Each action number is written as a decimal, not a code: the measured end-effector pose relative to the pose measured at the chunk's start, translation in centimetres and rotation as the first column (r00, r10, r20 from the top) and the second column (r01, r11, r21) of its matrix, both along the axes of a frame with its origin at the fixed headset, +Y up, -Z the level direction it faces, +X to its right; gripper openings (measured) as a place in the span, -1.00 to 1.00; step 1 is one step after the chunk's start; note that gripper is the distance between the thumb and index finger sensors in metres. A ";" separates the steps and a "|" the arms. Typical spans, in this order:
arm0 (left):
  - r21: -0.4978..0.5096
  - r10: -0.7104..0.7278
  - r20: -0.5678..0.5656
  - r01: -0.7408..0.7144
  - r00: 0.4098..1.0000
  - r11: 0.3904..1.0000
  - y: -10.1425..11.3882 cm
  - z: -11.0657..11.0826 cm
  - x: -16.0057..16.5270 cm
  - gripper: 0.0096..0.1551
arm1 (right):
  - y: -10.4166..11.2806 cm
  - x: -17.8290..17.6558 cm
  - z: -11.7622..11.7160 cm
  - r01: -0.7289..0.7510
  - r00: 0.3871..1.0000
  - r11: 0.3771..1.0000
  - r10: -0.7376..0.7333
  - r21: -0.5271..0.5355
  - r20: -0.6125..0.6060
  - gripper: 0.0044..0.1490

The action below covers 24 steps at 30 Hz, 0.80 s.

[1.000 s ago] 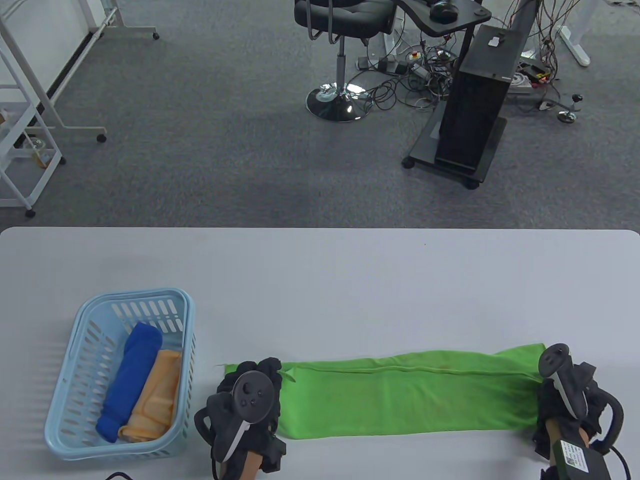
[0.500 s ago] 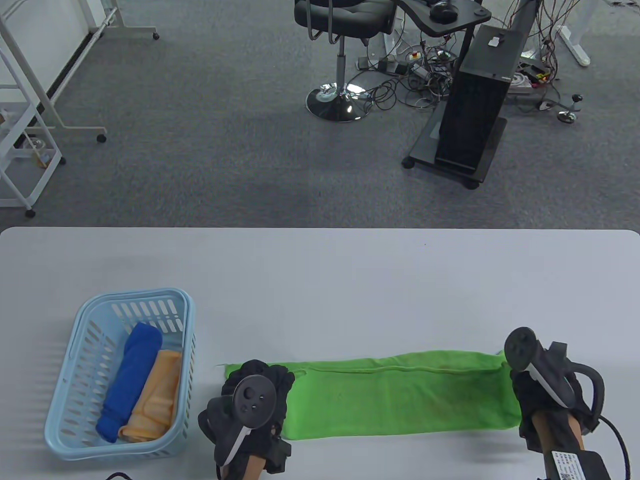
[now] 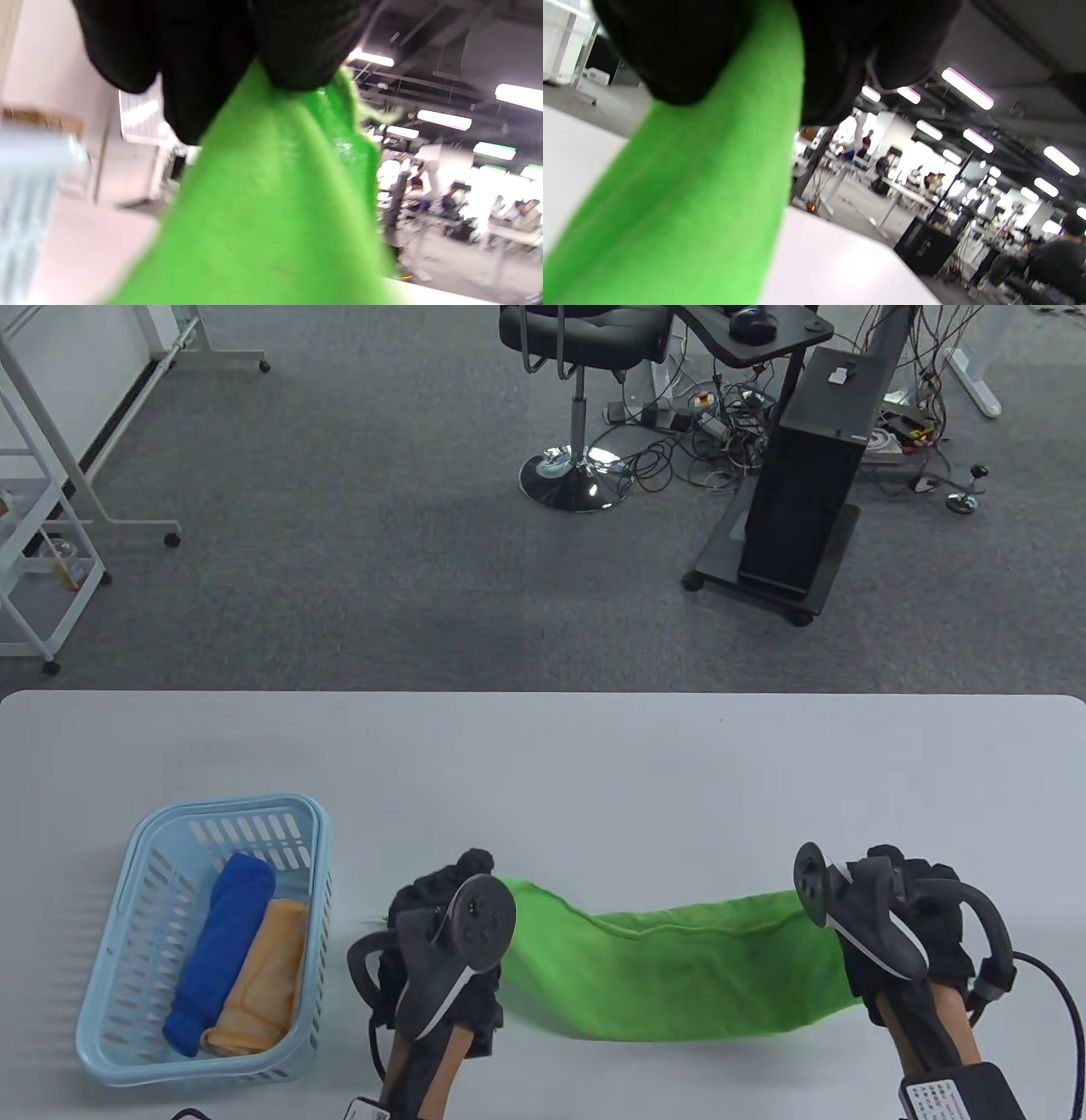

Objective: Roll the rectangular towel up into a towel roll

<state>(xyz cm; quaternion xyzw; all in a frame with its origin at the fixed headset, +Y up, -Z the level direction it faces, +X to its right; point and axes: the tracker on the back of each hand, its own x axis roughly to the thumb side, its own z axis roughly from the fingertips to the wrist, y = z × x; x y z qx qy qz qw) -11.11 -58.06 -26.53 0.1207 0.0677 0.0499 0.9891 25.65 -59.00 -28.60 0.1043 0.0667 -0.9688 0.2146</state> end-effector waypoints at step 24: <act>-0.008 0.108 -0.234 -0.113 0.966 0.994 5.0 -1.4 -13.0 -0.59 | 0.6 11.1 1.6 0.442 0.829 0.879 -0.477 0.181 0.292 -0.42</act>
